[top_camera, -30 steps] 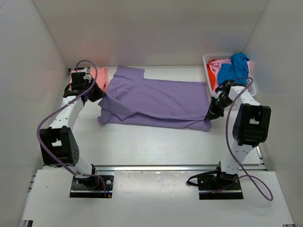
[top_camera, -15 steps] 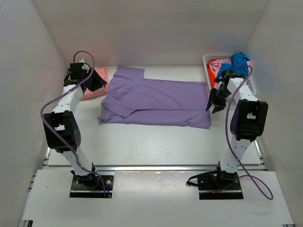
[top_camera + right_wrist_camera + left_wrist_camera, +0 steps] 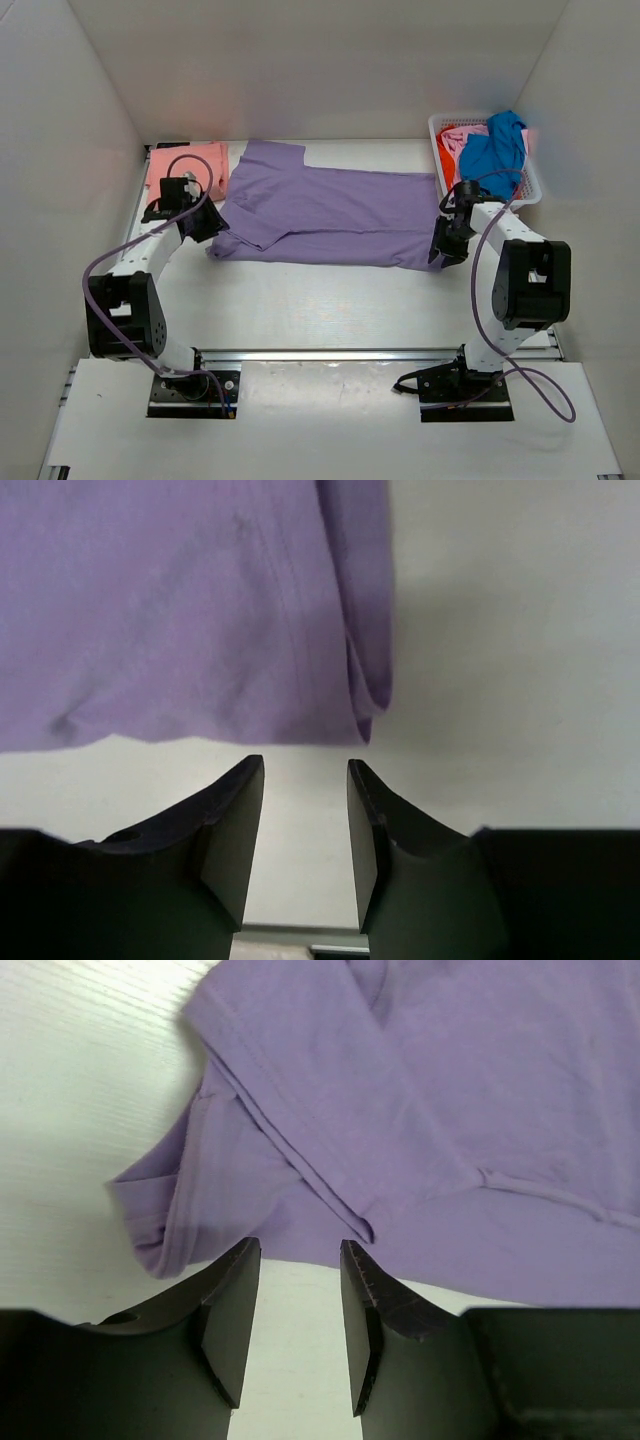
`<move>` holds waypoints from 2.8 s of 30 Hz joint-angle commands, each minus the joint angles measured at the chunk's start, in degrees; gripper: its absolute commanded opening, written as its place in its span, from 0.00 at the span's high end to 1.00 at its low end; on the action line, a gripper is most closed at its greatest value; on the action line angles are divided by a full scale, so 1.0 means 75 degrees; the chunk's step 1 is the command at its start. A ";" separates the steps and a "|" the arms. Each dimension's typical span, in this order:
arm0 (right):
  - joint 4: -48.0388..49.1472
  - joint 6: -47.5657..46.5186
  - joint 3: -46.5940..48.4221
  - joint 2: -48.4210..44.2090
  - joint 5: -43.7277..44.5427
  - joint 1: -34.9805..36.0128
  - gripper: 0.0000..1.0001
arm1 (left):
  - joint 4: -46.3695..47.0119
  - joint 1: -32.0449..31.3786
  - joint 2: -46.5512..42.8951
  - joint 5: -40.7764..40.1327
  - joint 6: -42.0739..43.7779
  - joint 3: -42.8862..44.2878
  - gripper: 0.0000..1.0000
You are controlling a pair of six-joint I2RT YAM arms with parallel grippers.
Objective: Fold and stack the t-shirts
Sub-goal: Fold the flattened tshirt in 1/3 of the way
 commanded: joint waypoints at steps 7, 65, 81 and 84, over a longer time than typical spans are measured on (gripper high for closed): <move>0.1554 0.0530 -0.0363 0.0294 0.0375 0.0102 0.66 | -0.0009 -0.0310 0.0436 -0.0849 0.0361 -0.0236 0.52; -0.1011 -0.0396 -0.1196 -0.1345 0.1218 -0.0496 0.74 | -0.3677 -0.1259 -0.1790 -0.1190 0.2131 -0.0530 0.55; 0.0558 0.0471 -0.1054 -0.1394 0.0024 0.0933 0.83 | -0.2318 -0.1657 0.1407 -0.1526 0.1686 0.0853 0.84; 0.0652 0.0635 -0.1031 -0.1194 0.0023 0.1390 0.84 | -0.2516 -0.1681 0.1830 -0.2241 0.1779 0.0901 0.85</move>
